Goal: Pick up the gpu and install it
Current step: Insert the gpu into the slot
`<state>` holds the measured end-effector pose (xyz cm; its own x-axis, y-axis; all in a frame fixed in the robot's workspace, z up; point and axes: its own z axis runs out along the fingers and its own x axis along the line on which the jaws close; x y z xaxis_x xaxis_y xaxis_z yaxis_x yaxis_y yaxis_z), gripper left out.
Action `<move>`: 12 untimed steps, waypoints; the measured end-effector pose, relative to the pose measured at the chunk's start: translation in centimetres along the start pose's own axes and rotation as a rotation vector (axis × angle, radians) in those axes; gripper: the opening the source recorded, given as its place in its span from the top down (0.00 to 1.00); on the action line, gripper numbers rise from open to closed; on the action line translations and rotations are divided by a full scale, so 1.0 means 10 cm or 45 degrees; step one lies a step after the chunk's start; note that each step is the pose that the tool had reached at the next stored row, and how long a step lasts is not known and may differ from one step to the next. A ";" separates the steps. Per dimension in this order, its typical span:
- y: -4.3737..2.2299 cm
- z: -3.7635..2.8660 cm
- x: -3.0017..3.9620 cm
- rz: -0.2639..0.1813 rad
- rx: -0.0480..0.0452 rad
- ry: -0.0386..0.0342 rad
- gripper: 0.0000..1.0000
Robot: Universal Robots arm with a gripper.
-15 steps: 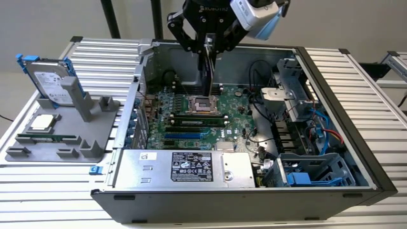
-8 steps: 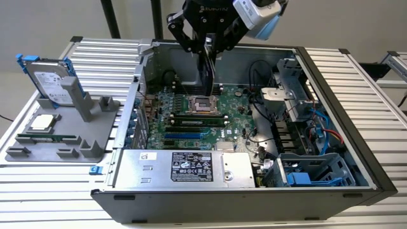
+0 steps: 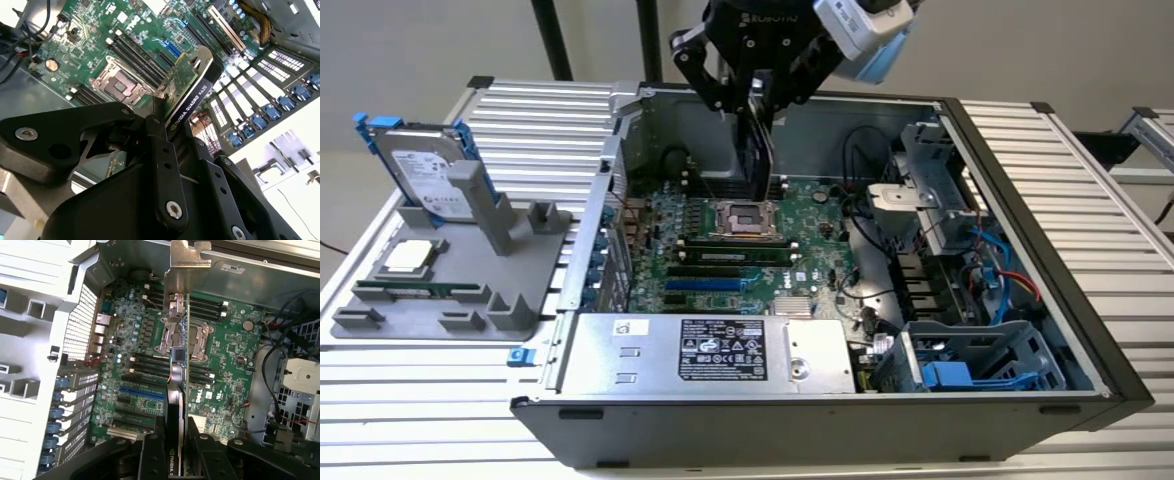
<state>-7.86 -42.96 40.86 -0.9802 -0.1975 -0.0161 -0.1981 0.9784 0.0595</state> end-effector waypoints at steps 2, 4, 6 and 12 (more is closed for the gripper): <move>0.000 0.000 0.000 -0.018 0.000 0.0011 1.00; 0.000 -0.001 0.000 -0.036 0.000 0.0022 1.00; 0.000 0.000 0.000 -0.054 -0.001 0.0033 1.00; 0.000 0.000 0.000 -0.109 -0.002 0.0065 1.00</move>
<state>-7.86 -42.96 40.87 -0.9596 -0.2807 -0.0160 -0.2812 0.9578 0.0594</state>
